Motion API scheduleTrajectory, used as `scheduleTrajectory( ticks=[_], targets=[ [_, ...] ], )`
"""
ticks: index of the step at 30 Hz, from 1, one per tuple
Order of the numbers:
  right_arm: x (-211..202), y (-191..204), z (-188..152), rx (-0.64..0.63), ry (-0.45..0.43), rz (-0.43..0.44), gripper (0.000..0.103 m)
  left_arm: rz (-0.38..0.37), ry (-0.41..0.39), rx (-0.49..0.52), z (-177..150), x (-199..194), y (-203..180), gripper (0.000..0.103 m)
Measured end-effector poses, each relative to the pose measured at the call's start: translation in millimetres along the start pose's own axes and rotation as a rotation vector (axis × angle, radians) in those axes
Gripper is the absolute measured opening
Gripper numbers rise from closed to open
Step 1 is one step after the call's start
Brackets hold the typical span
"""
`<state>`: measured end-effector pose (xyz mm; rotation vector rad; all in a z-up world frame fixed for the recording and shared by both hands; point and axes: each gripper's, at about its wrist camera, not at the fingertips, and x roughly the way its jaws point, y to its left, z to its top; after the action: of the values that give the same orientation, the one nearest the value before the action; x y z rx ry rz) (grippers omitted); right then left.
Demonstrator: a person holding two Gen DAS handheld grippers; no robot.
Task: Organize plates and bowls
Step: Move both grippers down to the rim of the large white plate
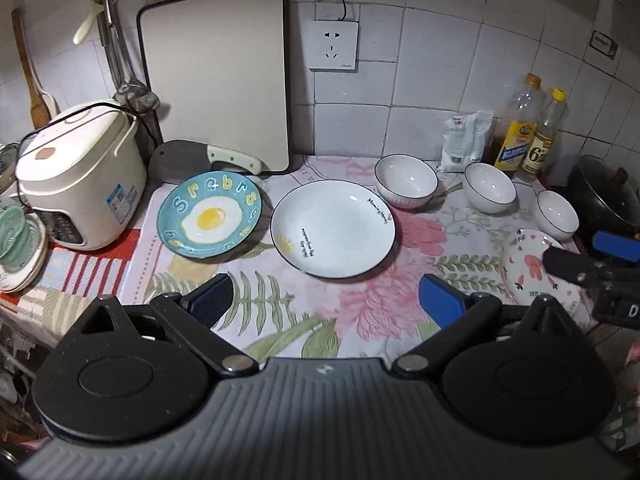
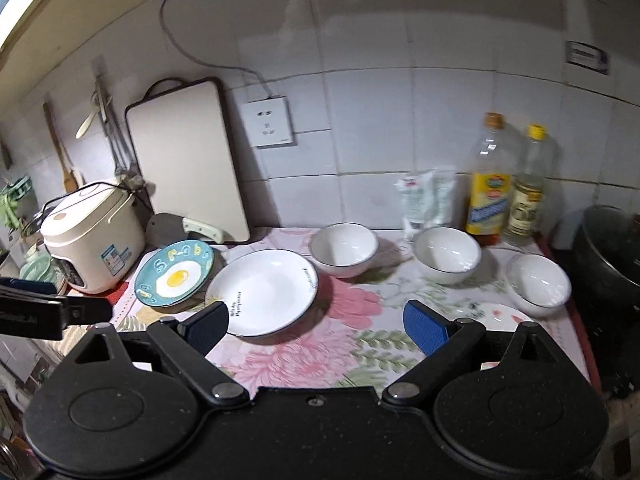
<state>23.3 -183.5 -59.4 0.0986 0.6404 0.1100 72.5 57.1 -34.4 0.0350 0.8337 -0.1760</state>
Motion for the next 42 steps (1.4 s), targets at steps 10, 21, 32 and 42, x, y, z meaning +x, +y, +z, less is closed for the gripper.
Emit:
scheduleTrajectory(
  ticks=[10,21,32,42],
  targets=[
    [81.2,8.9,5.1,-0.009,-0.019,0.069,0.096,0.042,0.028,-0.052,5.7,78.9,19.8,0.097],
    [161.3,14.7,-14.6,-0.079,-0.024,0.093,0.091,0.085,-0.037,-0.134,-14.4,166.7,34.1,0.082],
    [232.9,8.3,-34.9,0.01,0.075,0.094,0.07,0.112,-0.001,-0.142,-21.2,235.2,48.8,0.072],
    [276.4,-5.6,-46.5,0.155,0.108,0.127,0.067,0.111,0.029,-0.14,-9.4,270.9,61.0,0.066]
  ],
)
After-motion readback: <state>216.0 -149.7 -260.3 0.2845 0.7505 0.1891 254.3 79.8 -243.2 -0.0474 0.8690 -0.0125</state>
